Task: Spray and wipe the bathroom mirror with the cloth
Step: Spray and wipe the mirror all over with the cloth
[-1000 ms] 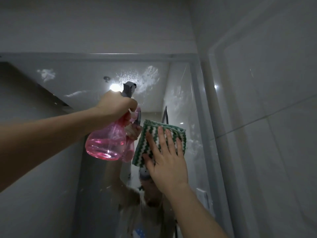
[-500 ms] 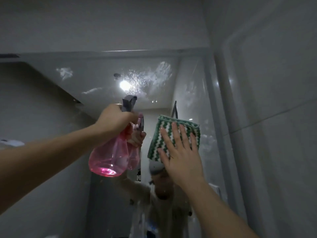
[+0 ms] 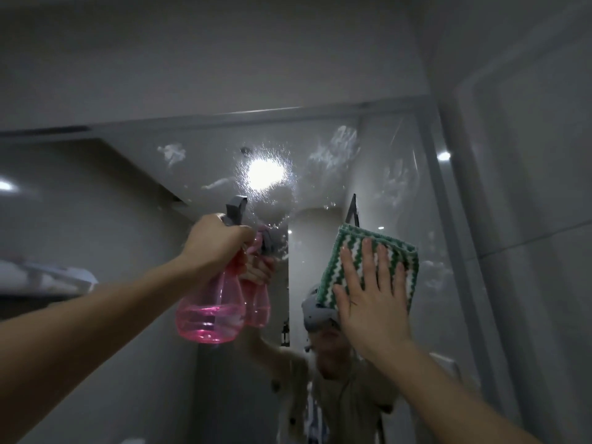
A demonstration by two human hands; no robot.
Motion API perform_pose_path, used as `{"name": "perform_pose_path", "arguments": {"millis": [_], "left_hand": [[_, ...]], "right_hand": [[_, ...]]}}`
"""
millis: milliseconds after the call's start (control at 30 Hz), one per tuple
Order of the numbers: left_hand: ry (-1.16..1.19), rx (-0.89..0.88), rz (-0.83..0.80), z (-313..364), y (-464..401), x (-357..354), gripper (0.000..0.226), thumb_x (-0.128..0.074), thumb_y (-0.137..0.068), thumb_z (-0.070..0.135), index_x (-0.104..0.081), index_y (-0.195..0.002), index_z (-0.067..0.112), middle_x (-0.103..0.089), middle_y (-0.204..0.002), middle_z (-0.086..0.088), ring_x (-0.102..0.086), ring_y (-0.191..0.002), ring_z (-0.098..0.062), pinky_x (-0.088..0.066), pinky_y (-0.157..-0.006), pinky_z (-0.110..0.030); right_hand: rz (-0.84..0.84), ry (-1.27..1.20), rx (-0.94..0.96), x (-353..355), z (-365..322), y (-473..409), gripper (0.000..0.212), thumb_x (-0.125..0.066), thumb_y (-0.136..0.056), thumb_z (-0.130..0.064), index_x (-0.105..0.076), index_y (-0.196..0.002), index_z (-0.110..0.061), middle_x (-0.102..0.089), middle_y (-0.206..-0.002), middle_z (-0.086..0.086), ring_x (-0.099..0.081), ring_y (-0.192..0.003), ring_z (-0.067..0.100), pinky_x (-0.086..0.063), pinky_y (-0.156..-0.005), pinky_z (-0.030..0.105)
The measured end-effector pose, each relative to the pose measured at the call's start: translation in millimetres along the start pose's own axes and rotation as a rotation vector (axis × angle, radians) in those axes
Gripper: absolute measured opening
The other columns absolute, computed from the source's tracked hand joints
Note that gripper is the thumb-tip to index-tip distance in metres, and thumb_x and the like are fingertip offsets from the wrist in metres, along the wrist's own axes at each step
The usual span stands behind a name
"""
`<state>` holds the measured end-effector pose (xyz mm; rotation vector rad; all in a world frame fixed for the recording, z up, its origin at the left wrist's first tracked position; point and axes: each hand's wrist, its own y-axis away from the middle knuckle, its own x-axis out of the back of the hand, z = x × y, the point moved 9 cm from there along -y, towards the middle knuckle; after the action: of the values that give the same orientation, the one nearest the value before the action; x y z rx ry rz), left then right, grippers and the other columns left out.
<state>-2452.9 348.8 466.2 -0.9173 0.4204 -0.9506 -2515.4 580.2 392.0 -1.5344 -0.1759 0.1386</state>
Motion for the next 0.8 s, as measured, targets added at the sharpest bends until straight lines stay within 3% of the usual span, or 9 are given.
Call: {"name": "perform_pose_path", "arguments": {"millis": [200, 300, 467, 667, 800], "left_hand": [[-0.023, 0.024, 0.056, -3.0, -13.5, 27.2, 0.013, -0.059, -0.064, 0.006, -0.054, -0.052, 0.003, -0.050, -0.047, -0.015, -0.046, -0.037, -0.022, -0.038, -0.042, -0.024], [0.006, 0.048, 0.089, -5.6, -22.5, 48.0, 0.017, -0.055, -0.071, -0.005, -0.051, -0.055, 0.000, -0.046, -0.046, -0.014, -0.042, -0.029, -0.019, -0.032, -0.033, -0.017], [-0.009, 0.052, 0.177, -17.5, -40.8, 93.7, 0.011, -0.056, -0.073, -0.003, -0.055, -0.062, -0.001, -0.050, -0.039, -0.008, -0.048, -0.033, -0.022, -0.039, -0.037, -0.023], [0.028, -0.010, 0.239, -26.6, -45.8, 123.8, 0.017, -0.055, -0.080, -0.006, -0.051, -0.065, 0.002, -0.047, -0.042, -0.008, -0.046, -0.030, -0.017, -0.042, -0.048, -0.030], [0.045, -0.004, 0.162, -35.3, -36.0, 123.5, 0.013, -0.054, -0.082, -0.007, -0.051, -0.072, 0.002, -0.046, -0.051, -0.012, -0.045, -0.033, -0.017, -0.042, -0.040, -0.024]], "right_hand": [[0.003, -0.051, 0.039, -8.4, -59.9, -7.6, 0.061, -0.001, -0.100, -0.042, -0.030, -0.147, -0.015, -0.029, -0.151, 0.018, -0.023, -0.139, 0.033, -0.009, -0.112, 0.047], [0.002, -0.076, 0.056, -15.1, -87.5, -15.1, 0.061, -0.001, -0.100, -0.042, -0.030, -0.146, -0.015, -0.029, -0.152, 0.018, -0.023, -0.140, 0.034, -0.009, -0.112, 0.047], [0.019, -0.082, 0.075, -19.2, -101.8, -15.9, 0.061, -0.003, -0.100, -0.041, -0.033, -0.146, -0.015, -0.031, -0.151, 0.019, -0.024, -0.140, 0.035, -0.009, -0.113, 0.050], [0.055, -0.049, 0.093, -16.3, -102.2, -14.3, 0.060, -0.027, -0.094, -0.040, -0.034, -0.147, -0.015, -0.030, -0.152, 0.019, -0.022, -0.140, 0.033, -0.009, -0.113, 0.047], [0.064, -0.036, 0.096, -15.0, -101.4, -13.6, 0.060, -0.028, -0.094, -0.040, -0.031, -0.148, -0.016, -0.029, -0.152, 0.018, -0.020, -0.141, 0.032, -0.006, -0.114, 0.045]]}}
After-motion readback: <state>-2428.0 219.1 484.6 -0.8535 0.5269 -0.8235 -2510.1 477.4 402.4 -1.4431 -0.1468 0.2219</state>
